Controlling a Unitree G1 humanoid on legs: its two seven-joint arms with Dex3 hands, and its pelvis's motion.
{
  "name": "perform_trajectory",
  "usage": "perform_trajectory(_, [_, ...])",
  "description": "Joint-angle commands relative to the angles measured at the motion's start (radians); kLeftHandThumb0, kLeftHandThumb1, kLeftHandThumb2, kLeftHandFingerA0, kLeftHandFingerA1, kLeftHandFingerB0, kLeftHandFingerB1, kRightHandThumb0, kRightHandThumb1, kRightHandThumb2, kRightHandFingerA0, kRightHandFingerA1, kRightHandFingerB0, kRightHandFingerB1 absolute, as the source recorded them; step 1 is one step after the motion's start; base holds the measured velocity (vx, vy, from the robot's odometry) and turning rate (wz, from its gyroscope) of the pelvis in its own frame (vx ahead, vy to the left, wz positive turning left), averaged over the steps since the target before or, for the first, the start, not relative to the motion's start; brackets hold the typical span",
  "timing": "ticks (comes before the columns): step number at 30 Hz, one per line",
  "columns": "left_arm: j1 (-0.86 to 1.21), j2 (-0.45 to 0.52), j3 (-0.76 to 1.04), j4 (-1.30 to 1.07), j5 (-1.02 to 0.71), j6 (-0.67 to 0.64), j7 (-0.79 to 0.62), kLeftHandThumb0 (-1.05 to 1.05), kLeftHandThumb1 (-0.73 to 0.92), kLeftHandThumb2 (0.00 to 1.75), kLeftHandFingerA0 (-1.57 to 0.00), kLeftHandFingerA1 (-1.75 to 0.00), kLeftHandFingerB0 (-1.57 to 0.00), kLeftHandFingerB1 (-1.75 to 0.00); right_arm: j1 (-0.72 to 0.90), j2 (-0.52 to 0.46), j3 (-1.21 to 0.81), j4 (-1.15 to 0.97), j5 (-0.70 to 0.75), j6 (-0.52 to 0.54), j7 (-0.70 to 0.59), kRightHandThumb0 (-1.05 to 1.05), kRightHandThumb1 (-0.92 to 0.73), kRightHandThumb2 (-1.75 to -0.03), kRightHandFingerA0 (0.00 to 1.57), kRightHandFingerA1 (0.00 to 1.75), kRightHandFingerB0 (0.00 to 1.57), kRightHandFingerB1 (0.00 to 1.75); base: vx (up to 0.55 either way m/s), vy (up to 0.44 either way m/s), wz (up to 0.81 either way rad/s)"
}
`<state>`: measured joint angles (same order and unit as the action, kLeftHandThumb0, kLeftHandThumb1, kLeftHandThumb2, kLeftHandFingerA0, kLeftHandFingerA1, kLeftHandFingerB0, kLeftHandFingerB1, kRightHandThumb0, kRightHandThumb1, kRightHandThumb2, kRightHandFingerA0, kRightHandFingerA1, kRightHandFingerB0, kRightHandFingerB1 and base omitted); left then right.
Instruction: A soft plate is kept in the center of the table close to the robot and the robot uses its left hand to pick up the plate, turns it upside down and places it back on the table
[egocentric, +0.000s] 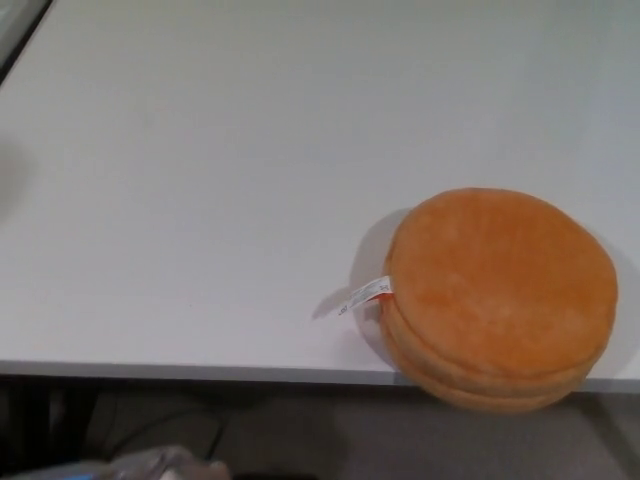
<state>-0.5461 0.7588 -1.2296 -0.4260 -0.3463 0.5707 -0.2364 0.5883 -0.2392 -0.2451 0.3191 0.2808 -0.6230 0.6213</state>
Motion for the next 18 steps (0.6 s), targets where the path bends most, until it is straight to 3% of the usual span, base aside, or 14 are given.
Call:
perform_trajectory(1, [0.578,0.071,0.349,0.014,0.081,-0.643,0.258,-0.44,0.50,0.75,-0.83,-1.75,-0.65,-1.75,0.000,-0.016,-0.017,0.008,0.021,-0.023,0.009,-0.60,-0.84,-0.66,0.69,0.45,0.29,0.33,0.00,0.000,0.00])
perform_trajectory(4, [0.691,0.039,0.418,0.040,0.095,-0.746,0.287,-0.42,0.49,0.76,-0.82,-1.75,-0.64,-1.75,-0.001,-0.015,-0.018,0.010,0.029,-0.018,0.012,-0.59,-0.84,-0.66,0.69,0.45,0.29,0.33,0.00,0.000,0.00])
perform_trajectory(6, [0.819,-0.007,0.486,0.106,0.149,-0.932,0.362,-0.44,0.54,0.72,-0.81,-1.75,-0.60,-1.75,0.001,-0.014,-0.017,0.011,0.019,-0.022,0.004,-0.59,-0.84,-0.67,0.71,0.44,0.29,0.32,0.00,0.000,0.00])
perform_trajectory(9, [0.924,-0.081,0.574,0.169,0.164,-1.079,0.392,-0.42,0.58,0.67,-0.80,-1.75,-0.62,-1.75,0.004,-0.012,-0.017,0.000,0.019,-0.013,-0.001,-0.59,-0.84,-0.67,0.72,0.43,0.30,0.32,0.00,0.000,0.00])
perform_trajectory(11, [0.971,-0.103,0.613,0.179,0.169,-1.105,0.390,-0.46,0.61,0.66,-0.79,-1.75,-0.55,-1.75,0.007,-0.012,-0.016,-0.004,0.018,-0.013,0.000,-0.58,-0.85,-0.67,0.72,0.44,0.30,0.33,0.00,0.000,0.00])
perform_trajectory(13, [1.053,-0.148,0.674,0.202,0.243,-1.147,0.498,-0.50,0.64,0.65,-0.85,-1.75,-0.59,-1.75,0.000,-0.012,-0.018,0.002,0.026,-0.014,0.004,-0.59,-0.85,-0.67,0.71,0.44,0.30,0.33,0.00,0.000,0.00])
perform_trajectory(18, [1.168,-0.288,0.783,0.293,0.140,-1.218,0.448,-0.52,0.61,0.62,-0.87,-1.75,-0.68,-1.75,-0.014,-0.007,-0.024,0.015,0.023,-0.026,-0.007,-0.60,-0.85,-0.67,0.71,0.44,0.30,0.32,0.00,0.000,0.00])
